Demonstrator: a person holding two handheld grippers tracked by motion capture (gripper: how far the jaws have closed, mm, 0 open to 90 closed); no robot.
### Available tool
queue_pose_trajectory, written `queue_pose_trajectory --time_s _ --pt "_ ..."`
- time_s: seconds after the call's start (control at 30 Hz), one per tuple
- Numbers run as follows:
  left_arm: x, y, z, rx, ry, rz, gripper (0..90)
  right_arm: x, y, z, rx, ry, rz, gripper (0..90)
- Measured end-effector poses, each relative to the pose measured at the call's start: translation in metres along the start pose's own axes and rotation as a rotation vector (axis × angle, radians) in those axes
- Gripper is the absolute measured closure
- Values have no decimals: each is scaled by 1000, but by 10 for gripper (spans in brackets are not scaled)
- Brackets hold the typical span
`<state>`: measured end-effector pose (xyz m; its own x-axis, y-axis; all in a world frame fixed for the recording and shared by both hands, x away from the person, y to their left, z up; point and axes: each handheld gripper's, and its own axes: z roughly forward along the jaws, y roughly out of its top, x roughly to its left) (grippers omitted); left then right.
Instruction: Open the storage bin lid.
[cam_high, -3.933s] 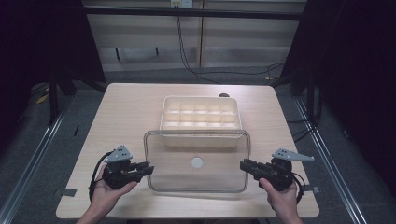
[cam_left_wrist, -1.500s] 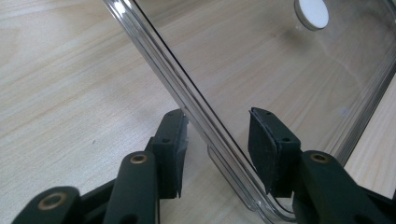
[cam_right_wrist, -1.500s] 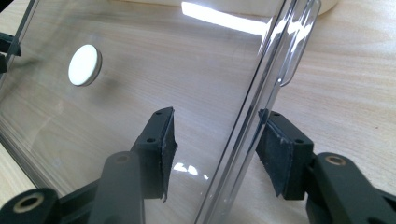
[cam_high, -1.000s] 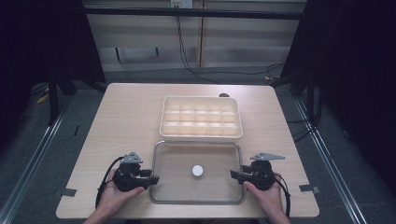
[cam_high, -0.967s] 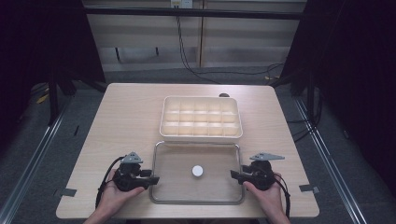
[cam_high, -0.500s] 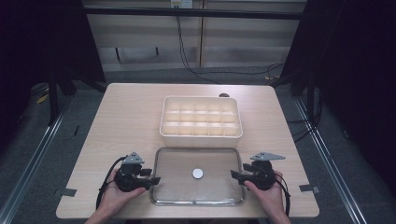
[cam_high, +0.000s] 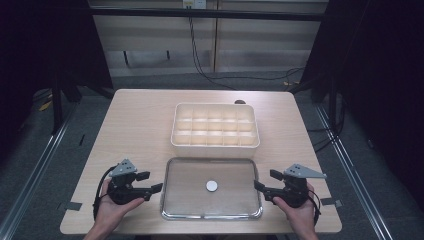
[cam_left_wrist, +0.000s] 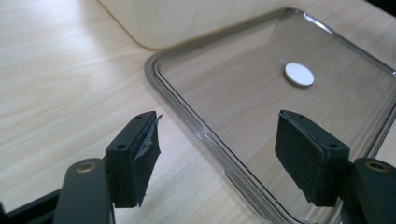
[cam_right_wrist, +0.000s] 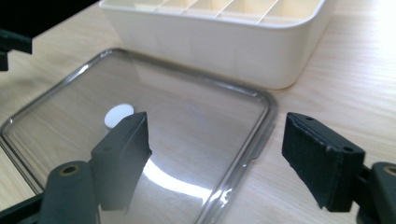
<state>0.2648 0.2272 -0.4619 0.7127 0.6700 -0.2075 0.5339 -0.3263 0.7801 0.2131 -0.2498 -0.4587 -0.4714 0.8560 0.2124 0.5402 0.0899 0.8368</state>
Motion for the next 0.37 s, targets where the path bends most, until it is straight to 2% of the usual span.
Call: queue_pose_trajectory --time_s 0.13,0.23,0.3,0.37 --pt "4 -1 -13 -57 15 -25 298 -6 1 -15 -44 -31 10 202" --pt "8 -1 -24 -121 57 -39 316 -11 2 -26 -75 -50 27 217" --pt "14 -1 -26 -133 66 -67 306 -15 1 -30 -93 -53 49 215" --pt "18 -3 -24 -122 75 -83 299 -18 0 -30 -86 -60 57 211"
